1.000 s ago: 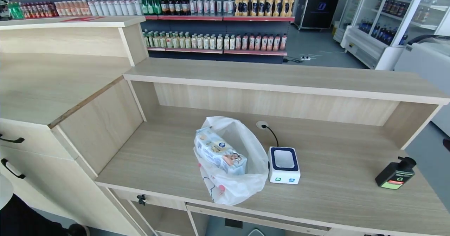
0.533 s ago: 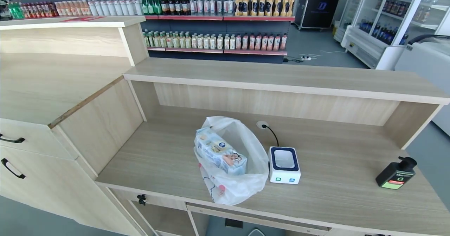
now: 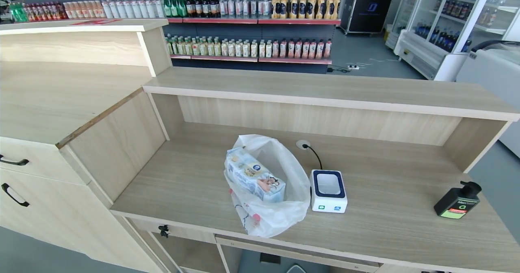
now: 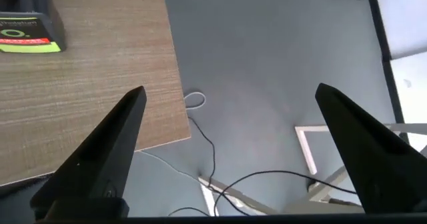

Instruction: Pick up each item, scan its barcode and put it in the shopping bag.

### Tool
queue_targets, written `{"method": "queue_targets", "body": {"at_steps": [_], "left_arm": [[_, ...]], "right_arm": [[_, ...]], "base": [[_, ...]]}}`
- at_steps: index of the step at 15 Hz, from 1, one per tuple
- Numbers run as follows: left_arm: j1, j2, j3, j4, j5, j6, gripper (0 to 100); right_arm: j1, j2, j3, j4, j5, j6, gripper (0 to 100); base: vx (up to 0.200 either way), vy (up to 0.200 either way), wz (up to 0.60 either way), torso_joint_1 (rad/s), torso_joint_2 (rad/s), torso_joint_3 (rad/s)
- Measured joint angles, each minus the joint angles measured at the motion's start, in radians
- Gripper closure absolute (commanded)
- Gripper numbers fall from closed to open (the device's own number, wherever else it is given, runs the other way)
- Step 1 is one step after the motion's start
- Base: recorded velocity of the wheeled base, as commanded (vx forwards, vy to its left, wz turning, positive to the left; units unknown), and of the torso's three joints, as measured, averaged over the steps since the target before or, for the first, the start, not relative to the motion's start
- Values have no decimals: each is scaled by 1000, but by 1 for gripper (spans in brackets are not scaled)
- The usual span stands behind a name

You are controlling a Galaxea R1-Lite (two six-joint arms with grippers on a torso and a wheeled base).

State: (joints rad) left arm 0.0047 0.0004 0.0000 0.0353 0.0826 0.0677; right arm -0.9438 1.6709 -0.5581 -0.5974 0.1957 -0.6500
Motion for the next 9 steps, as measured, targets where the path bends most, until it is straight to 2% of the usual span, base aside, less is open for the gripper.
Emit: {"method": "queue_targets", "body": {"at_steps": [4, 9], "left_arm": [[0, 0, 0, 0, 0, 0, 0], [0, 0, 0, 0, 0, 0, 0]], "right_arm": [[-27, 56, -25, 5, 220, -20, 0], [-50, 179, -91, 1, 356, -120, 0]], "base": [[0, 0, 0, 0, 0, 0], [0, 0, 0, 0, 0, 0]]}}
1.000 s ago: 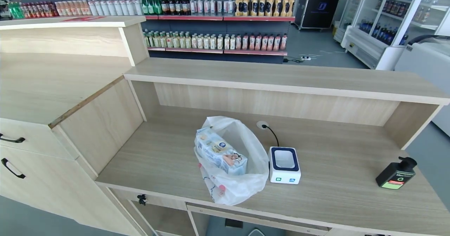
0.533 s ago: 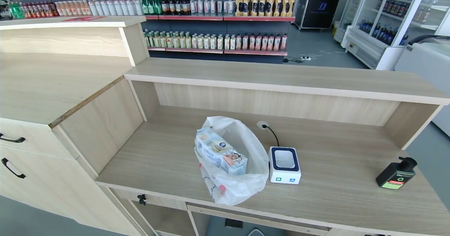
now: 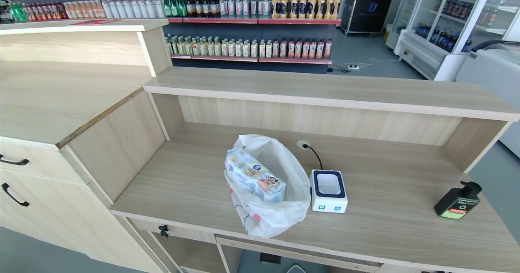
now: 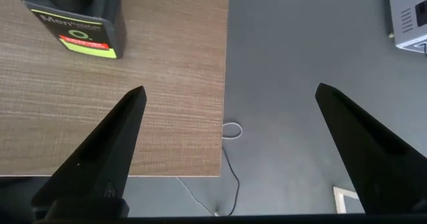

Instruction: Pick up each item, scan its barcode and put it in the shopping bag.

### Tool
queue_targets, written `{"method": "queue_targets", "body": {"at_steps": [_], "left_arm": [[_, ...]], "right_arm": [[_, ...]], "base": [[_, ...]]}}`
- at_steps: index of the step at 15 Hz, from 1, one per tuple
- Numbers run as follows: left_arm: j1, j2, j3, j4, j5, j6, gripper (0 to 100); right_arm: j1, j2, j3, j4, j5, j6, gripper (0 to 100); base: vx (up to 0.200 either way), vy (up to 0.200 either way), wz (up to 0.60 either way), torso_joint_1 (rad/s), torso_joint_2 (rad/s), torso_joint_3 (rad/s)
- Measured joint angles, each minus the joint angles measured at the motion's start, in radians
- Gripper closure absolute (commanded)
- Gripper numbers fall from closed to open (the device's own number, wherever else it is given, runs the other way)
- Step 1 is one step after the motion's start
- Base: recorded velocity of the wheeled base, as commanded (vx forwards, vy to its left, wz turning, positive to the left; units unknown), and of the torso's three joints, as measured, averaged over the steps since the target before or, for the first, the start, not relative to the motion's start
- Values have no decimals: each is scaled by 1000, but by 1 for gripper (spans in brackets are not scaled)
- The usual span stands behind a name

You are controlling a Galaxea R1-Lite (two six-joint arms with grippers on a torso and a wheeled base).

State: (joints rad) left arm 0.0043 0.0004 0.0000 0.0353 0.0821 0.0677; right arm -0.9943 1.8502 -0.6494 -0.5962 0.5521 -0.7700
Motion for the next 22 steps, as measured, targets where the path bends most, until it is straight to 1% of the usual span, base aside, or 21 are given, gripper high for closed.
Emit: {"method": "queue_targets", "body": {"at_steps": [5, 7, 9, 17, 22], "left_arm": [[0, 0, 0, 0, 0, 0, 0], [0, 0, 0, 0, 0, 0, 0], [0, 0, 0, 0, 0, 0, 0], [0, 0, 0, 0, 0, 0, 0], [1, 0, 0, 0, 0, 0, 0]], "right_arm": [[-4, 111, -77, 4, 104, -19, 0], [27, 143, -94, 4, 150, -20, 0], [60, 171, -108, 5, 159, -19, 0], [239, 276, -173, 6, 163, -17, 0], [285, 309, -170, 26, 163, -19, 0]], "base": [[0, 0, 0, 0, 0, 0], [0, 0, 0, 0, 0, 0], [0, 0, 0, 0, 0, 0], [0, 0, 0, 0, 0, 0], [0, 0, 0, 0, 0, 0]]}}
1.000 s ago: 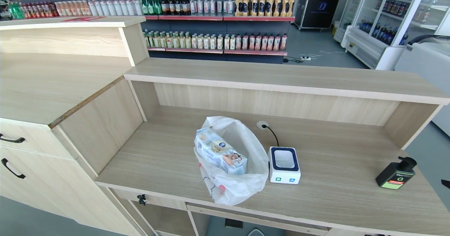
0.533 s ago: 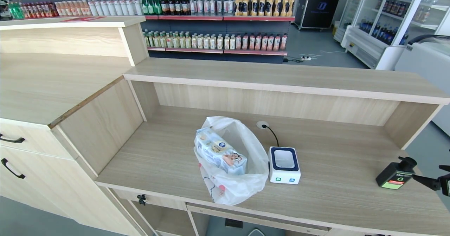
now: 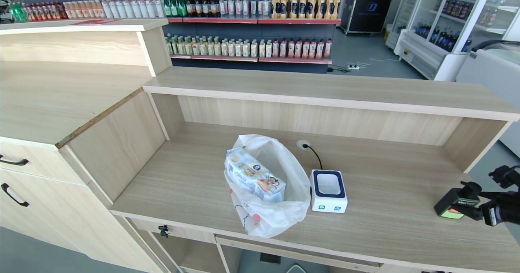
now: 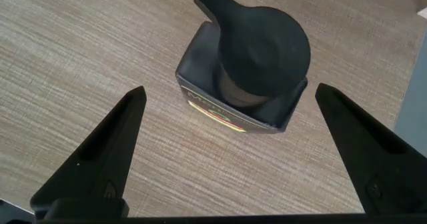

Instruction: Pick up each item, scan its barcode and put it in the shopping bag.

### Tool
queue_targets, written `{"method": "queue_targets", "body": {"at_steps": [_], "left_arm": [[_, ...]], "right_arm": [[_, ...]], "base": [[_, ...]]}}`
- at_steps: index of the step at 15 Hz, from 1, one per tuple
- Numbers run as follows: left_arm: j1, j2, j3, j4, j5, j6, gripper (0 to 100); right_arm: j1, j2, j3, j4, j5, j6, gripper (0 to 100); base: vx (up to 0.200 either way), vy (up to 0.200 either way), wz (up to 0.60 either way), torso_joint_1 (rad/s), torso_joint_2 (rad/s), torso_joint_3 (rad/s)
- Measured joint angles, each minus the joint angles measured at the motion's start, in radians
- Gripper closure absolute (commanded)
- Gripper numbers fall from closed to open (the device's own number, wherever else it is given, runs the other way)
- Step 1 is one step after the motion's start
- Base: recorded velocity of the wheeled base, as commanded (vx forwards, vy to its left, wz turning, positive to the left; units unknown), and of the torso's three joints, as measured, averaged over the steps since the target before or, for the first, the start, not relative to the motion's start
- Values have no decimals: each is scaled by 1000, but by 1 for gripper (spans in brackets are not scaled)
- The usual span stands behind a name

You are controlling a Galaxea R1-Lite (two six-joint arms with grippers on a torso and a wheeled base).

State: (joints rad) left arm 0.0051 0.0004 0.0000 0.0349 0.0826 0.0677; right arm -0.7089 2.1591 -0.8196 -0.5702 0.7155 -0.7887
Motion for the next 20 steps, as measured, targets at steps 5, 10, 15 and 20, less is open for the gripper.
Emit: {"method": "queue_targets", "body": {"at_steps": [5, 10, 15, 20], "left_arm": [[-1, 0, 0, 0, 0, 0, 0], [0, 0, 0, 0, 0, 0, 0], [-1, 0, 0, 0, 0, 0, 0], [0, 0, 0, 0, 0, 0, 0]], "right_arm": [[31, 32, -7, 0, 38, 0, 0], [69, 59, -16, 0, 43, -2, 0], [101, 70, -13, 0, 76, -4, 0], [113, 80, -4, 7, 77, -27, 100]], "base": [[0, 0, 0, 0, 0, 0], [0, 0, 0, 0, 0, 0], [0, 0, 0, 0, 0, 0], [0, 0, 0, 0, 0, 0]]}}
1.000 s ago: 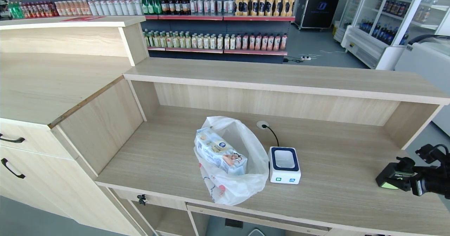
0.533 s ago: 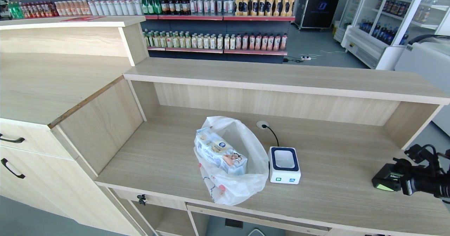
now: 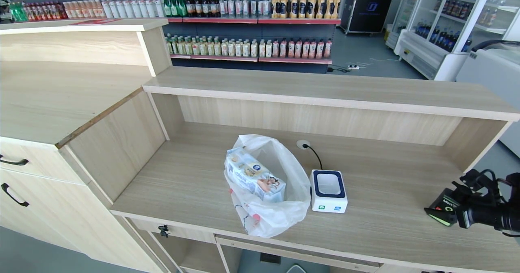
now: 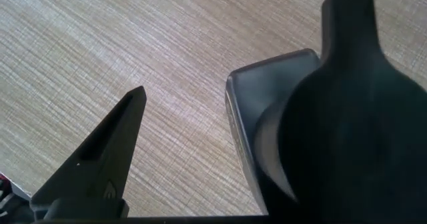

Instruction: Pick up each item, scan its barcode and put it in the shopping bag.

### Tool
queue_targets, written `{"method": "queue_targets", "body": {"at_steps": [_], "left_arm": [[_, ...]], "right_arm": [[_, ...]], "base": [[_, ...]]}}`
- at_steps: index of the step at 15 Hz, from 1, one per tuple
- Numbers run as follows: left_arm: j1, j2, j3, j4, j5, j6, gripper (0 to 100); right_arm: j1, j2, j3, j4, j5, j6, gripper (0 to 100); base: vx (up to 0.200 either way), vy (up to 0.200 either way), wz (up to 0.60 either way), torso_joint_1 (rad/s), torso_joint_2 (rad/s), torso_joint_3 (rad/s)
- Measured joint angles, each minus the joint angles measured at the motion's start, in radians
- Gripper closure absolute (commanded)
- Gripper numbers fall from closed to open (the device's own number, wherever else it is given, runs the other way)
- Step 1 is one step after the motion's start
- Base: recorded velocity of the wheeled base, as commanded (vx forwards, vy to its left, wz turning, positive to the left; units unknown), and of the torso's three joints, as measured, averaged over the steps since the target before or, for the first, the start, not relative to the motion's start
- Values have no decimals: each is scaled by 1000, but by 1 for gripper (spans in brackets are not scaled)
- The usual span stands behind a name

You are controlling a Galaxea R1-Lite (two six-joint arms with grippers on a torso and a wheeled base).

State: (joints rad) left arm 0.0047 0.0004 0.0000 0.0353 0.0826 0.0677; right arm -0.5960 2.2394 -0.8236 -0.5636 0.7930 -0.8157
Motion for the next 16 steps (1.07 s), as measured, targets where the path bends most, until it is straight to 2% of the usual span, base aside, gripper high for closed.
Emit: {"method": "queue_targets", "body": {"at_steps": [8, 11, 13, 16], "left_arm": [[0, 0, 0, 0, 0, 0, 0], [0, 0, 0, 0, 0, 0, 0], [0, 0, 0, 0, 0, 0, 0], [0, 0, 0, 0, 0, 0, 0]], "right_arm": [[15, 18, 11, 5, -4, -57, 100], [18, 0, 11, 3, -9, -153, 100], [18, -74, 11, 1, -8, -243, 100], [39, -305, 53, 3, -4, -279, 100]], "base": [[0, 0, 0, 0, 0, 0], [0, 0, 0, 0, 0, 0], [0, 0, 0, 0, 0, 0], [0, 0, 0, 0, 0, 0]]}}
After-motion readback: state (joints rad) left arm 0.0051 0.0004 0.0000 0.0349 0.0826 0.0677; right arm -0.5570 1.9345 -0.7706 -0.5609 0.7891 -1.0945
